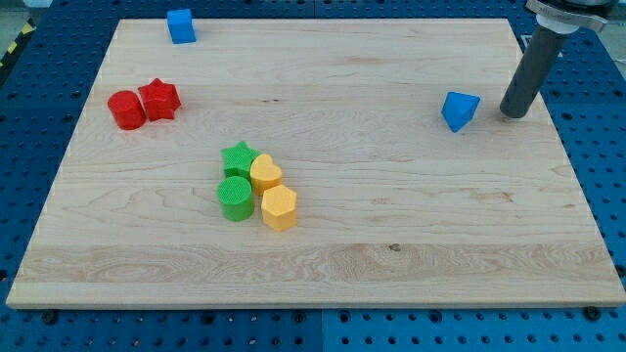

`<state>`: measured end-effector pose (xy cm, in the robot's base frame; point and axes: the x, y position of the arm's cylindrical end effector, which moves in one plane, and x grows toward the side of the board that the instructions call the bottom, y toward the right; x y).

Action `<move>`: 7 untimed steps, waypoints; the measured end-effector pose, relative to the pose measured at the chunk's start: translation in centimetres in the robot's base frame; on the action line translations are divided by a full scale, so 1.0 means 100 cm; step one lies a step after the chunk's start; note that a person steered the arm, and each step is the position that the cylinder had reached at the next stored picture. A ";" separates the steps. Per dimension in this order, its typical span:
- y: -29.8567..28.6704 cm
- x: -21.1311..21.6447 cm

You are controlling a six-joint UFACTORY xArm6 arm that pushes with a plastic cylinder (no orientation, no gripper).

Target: Move the blue triangle to the center

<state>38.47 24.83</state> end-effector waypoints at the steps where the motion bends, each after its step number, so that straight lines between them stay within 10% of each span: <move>1: -0.019 0.000; 7: -0.222 0.001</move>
